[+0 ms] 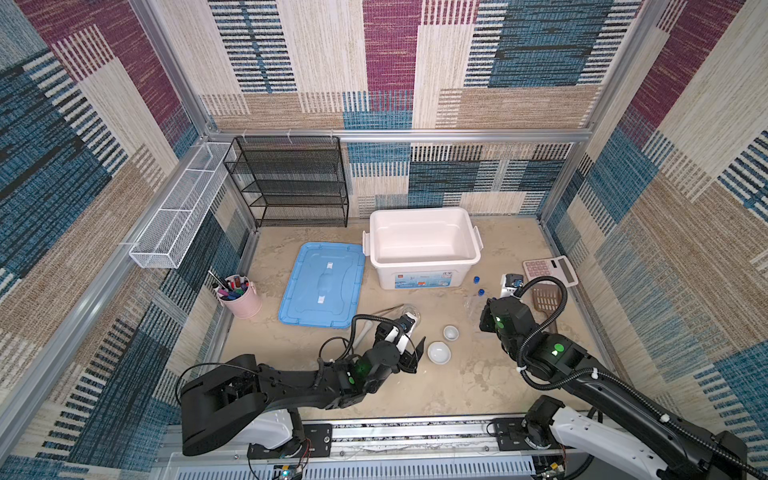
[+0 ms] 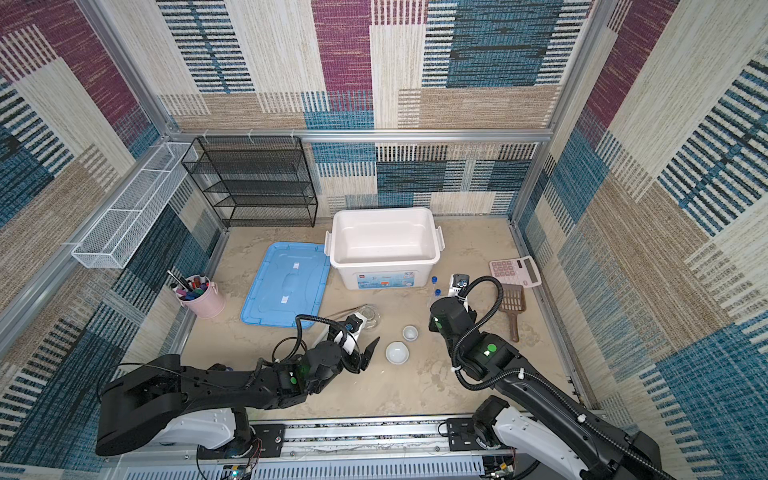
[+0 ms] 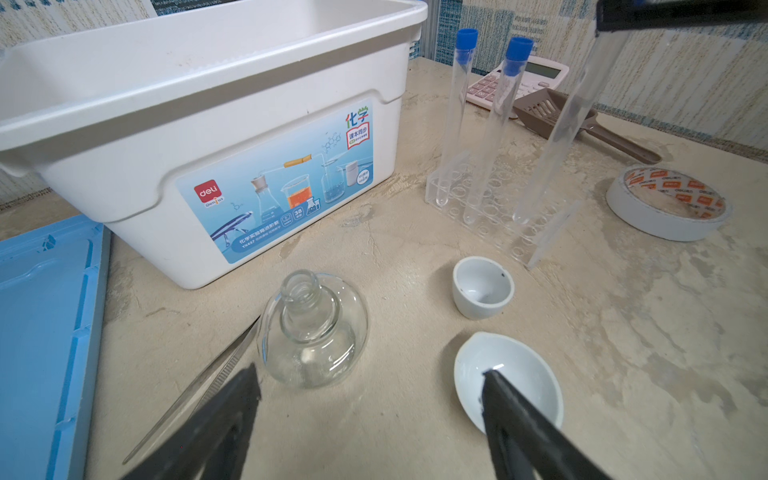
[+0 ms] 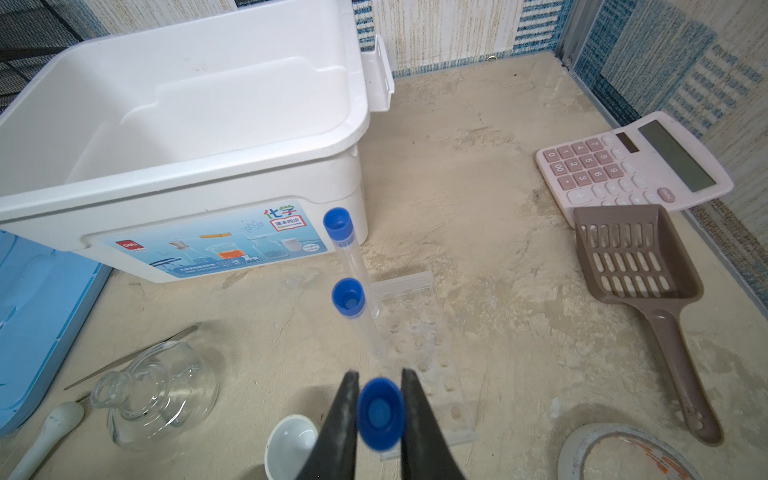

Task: Organize the chemistry lab equipment

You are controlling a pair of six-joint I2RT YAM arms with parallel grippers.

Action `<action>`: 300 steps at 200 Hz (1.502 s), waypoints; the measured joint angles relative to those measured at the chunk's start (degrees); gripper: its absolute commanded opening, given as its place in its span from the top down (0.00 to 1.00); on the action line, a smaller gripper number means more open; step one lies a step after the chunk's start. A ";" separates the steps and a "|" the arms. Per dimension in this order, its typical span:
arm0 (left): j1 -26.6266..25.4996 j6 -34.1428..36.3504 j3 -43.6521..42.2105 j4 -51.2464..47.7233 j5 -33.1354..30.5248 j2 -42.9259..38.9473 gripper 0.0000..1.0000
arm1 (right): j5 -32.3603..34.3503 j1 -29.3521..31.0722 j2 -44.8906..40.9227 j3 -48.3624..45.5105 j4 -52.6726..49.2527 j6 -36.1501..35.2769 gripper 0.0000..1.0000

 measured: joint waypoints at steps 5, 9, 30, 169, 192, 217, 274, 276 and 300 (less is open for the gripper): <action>0.00 0.00 0.00 0.00 0.00 0.00 0.14 | 0.00 0.00 0.07 0.00 0.02 -0.04 0.95; 0.00 0.00 0.00 0.00 0.00 0.00 0.14 | 0.00 0.00 0.09 -0.02 0.02 -0.20 0.95; 0.00 0.00 0.04 -0.02 0.02 0.02 0.14 | 0.04 0.02 0.31 -0.15 0.31 -0.42 0.95; 0.00 -0.02 0.76 -2.71 0.26 1.07 0.14 | 0.96 0.07 2.51 -0.98 2.29 -2.05 0.94; 0.00 -0.02 0.79 -2.75 0.26 1.07 0.14 | 0.74 0.07 2.71 -0.98 2.27 -2.27 0.93; -0.02 -0.17 0.79 -2.93 0.26 1.07 0.14 | 0.31 0.07 2.84 -0.98 2.23 -2.64 0.91; 0.00 -0.22 0.81 -3.13 0.28 1.09 0.14 | -1.57 0.07 5.40 -0.85 2.08 -3.63 0.89; 0.00 -0.22 0.81 -3.13 0.28 1.09 0.14 | -1.57 0.07 5.42 -0.85 2.08 -3.69 0.89; 0.00 -0.39 0.81 -3.15 0.28 1.09 0.14 | -1.79 0.07 5.73 -0.74 2.08 -3.80 0.88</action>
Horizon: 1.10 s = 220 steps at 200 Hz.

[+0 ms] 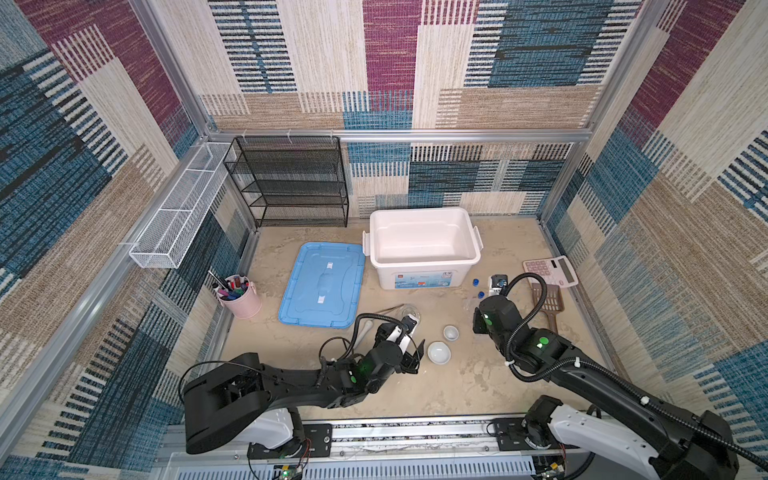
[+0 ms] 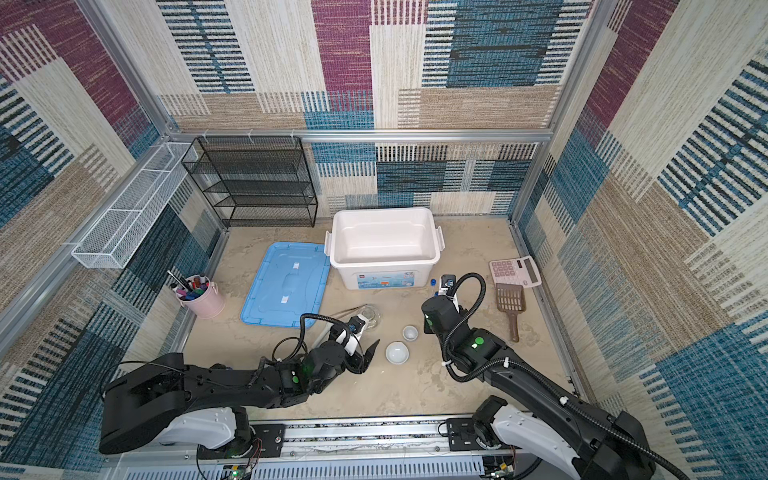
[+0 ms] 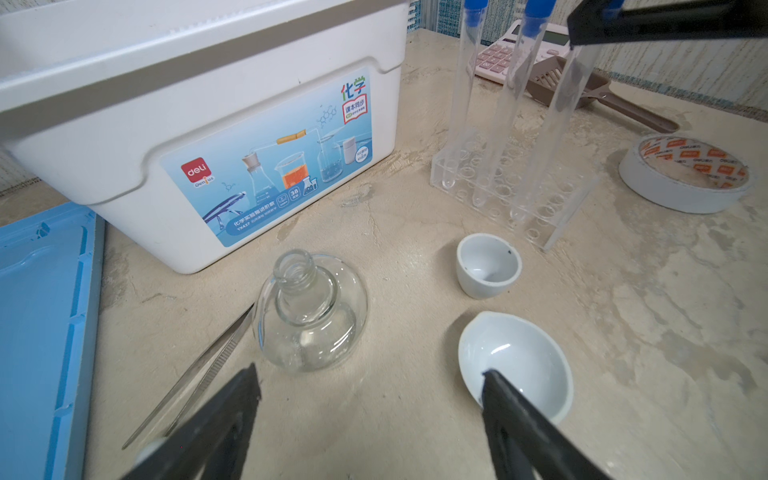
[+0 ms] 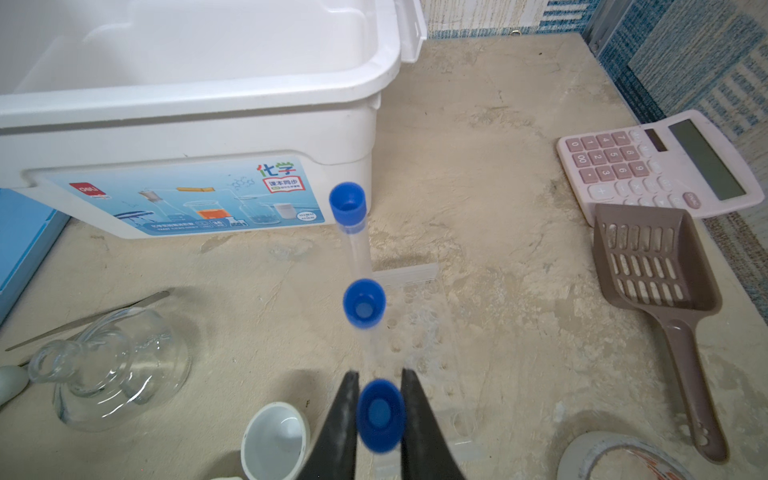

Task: Organize the chemistry lab equipment

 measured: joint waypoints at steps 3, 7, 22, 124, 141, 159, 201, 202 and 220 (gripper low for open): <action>0.00 -0.02 0.00 0.00 0.00 0.00 0.14 | -0.02 0.00 0.02 0.00 0.00 -0.11 0.88; 0.00 -0.02 0.00 0.00 0.00 0.00 0.14 | -0.15 0.00 0.07 0.02 0.00 -0.15 0.88; 0.00 -0.11 0.00 0.00 0.00 0.00 0.14 | -0.37 0.00 0.33 0.09 0.00 -0.17 0.88; 0.00 -0.48 0.00 -0.07 0.11 0.07 0.14 | -0.76 0.00 2.29 0.55 0.22 -0.39 0.85; 0.00 -0.59 0.00 -0.07 0.13 0.09 0.14 | -0.76 0.00 2.54 0.70 0.24 -0.39 0.85; 0.00 -0.63 0.00 -0.09 0.13 0.17 0.14 | -0.79 0.00 2.58 0.76 0.22 -0.55 0.84; 0.00 -0.66 0.00 -0.11 0.13 0.17 0.14 | -0.81 0.00 2.69 0.76 0.35 -0.55 0.76; 0.00 -0.66 0.00 -0.11 0.13 0.17 0.14 | -0.81 0.00 2.69 0.76 0.35 -0.55 0.76; 0.00 -0.68 0.00 -0.13 0.13 0.22 0.14 | -1.42 0.00 2.80 0.76 0.35 -0.55 0.71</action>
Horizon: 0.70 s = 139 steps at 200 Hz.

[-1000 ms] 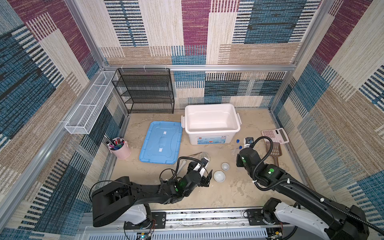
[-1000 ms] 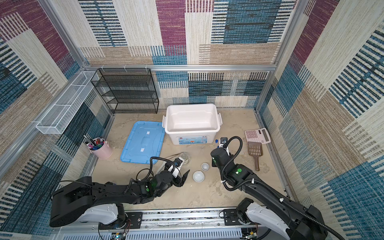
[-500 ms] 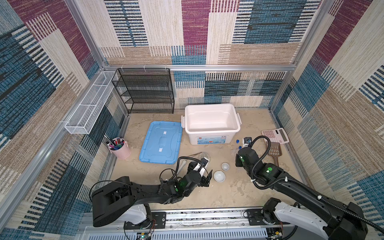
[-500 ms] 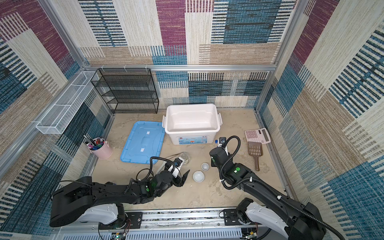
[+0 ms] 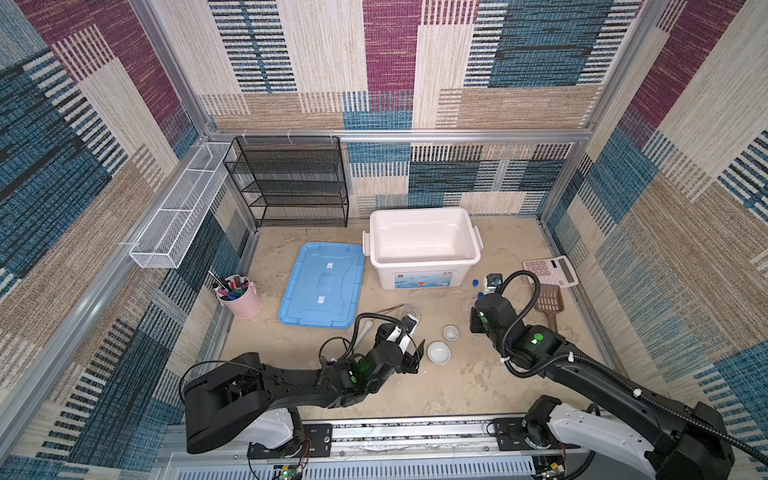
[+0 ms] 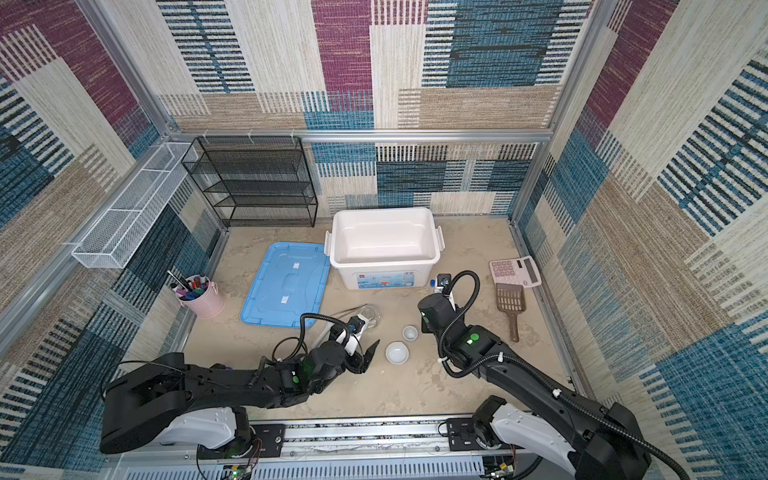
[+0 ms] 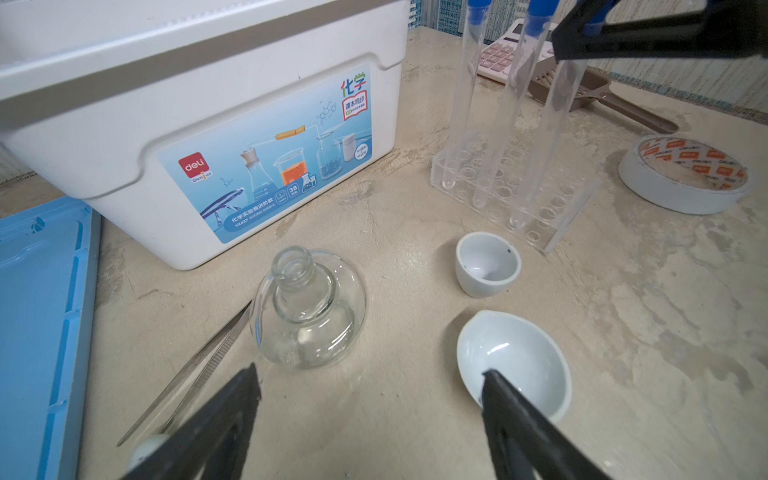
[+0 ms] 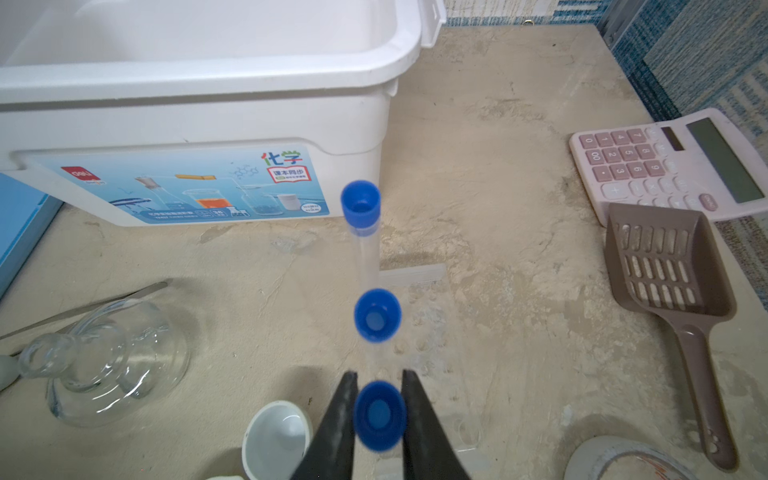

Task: Organize the chemistry lab equipment
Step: 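Open the right gripper to drop the blue cap beside the rack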

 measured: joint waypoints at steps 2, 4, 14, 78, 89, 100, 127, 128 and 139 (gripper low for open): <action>0.00 0.00 0.00 0.00 0.00 0.00 0.14 | -0.07 0.00 0.04 0.00 0.00 0.00 0.71; 0.00 0.00 0.00 0.00 0.00 0.02 0.14 | -0.15 0.00 0.07 0.00 0.00 0.00 0.71; 0.00 0.00 0.00 -0.02 0.00 0.02 0.14 | -0.33 0.00 0.09 -0.02 0.02 0.00 0.67; 0.00 -0.74 0.00 -0.33 -0.22 -0.42 0.12 | -0.96 0.00 -0.59 -0.26 0.42 0.22 0.48; 0.00 -0.87 0.00 -0.66 -0.28 -0.76 0.12 | -1.22 0.00 -0.92 -0.26 0.59 0.22 0.44; -0.02 -1.05 0.00 -1.07 -0.44 -1.07 0.11 | -1.49 0.00 -1.16 -0.24 0.70 0.22 0.39; 0.00 -1.33 0.20 -2.23 -1.44 -1.46 0.11 | -2.49 0.00 -1.46 0.24 0.79 0.22 0.31; 0.00 -1.36 0.20 -2.27 -1.49 -1.49 0.11 | -2.51 0.00 -1.46 0.26 0.81 0.22 0.31; 0.00 -1.55 0.20 -2.58 -1.77 -1.66 0.10 | -2.84 0.00 -1.60 0.57 1.09 0.20 0.25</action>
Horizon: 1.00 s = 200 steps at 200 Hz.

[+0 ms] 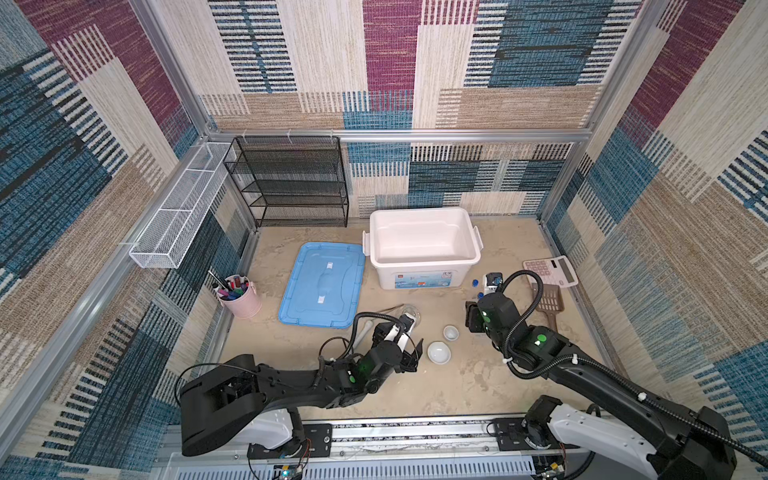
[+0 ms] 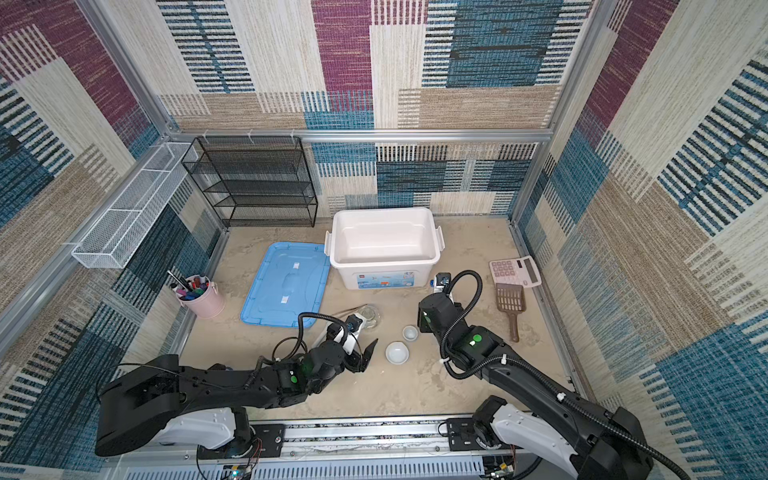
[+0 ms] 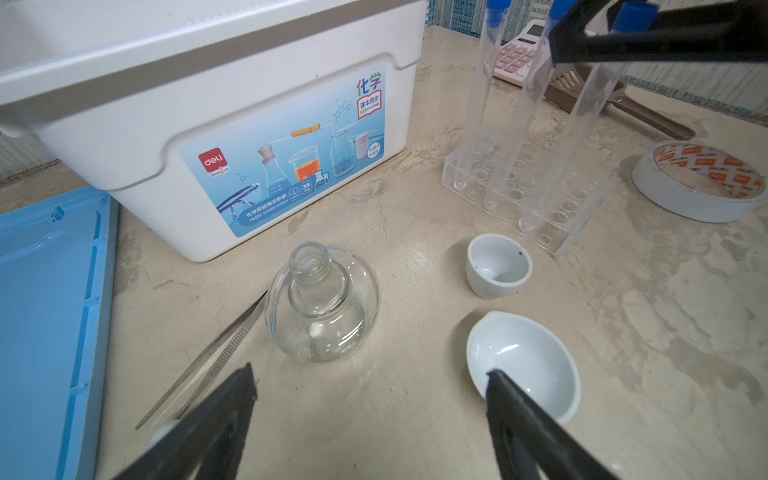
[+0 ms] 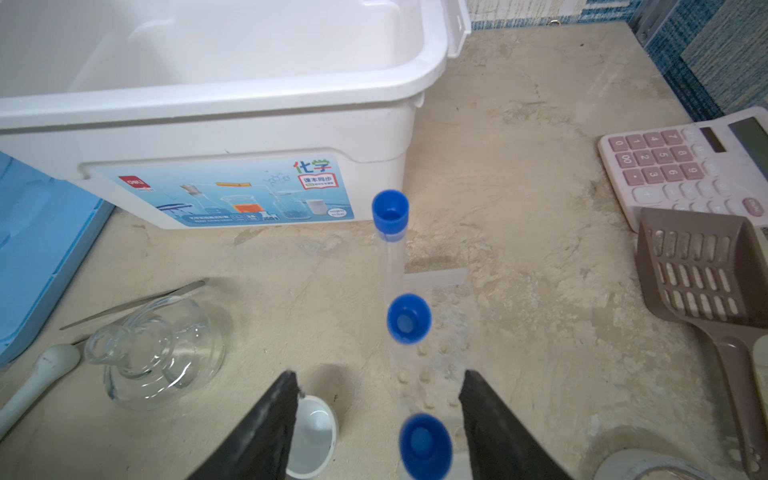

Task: Organize the chemistry lab equipment
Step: 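Open the right gripper to drop the blue cap beside the rack, then reach the right gripper across to the clear glass flask and grip its neck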

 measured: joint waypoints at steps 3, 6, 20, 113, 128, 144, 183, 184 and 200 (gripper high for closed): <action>0.00 -0.04 0.02 -0.09 -0.02 -0.04 0.10 | -0.09 0.00 -0.02 0.07 0.02 0.00 0.24; 0.00 -0.13 0.04 -0.22 -0.07 -0.09 0.10 | -0.22 0.00 -0.04 0.15 0.04 -0.02 0.23; -0.02 -0.31 0.17 -1.03 -0.46 -0.39 0.10 | -0.50 0.00 -0.07 0.50 0.11 -0.07 0.20; 0.04 -3.34 4.46 -12.04 -5.20 -5.01 0.05 | -4.02 -2.34 -0.15 3.80 3.15 -3.56 0.04; 0.04 -4.46 5.49 -15.56 -6.32 -6.51 0.04 | -5.60 -3.74 0.07 4.31 3.78 -4.68 0.04; 0.04 -6.03 6.45 -19.85 -7.52 -8.46 0.04 | -7.52 -5.64 0.13 4.76 4.59 -5.42 0.03; 0.04 -9.03 7.93 -29.53 -10.32 -13.05 0.01 | -11.98 -9.64 0.42 5.88 6.45 -7.61 0.03; 0.04 -9.07 7.96 -29.68 -10.34 -13.11 0.01 | -12.11 -9.68 0.44 5.92 6.51 -7.69 0.03; 0.15 -10.60 8.72 -32.98 -11.34 -13.64 0.01 | -14.01 -10.36 1.25 6.91 7.30 -8.63 0.04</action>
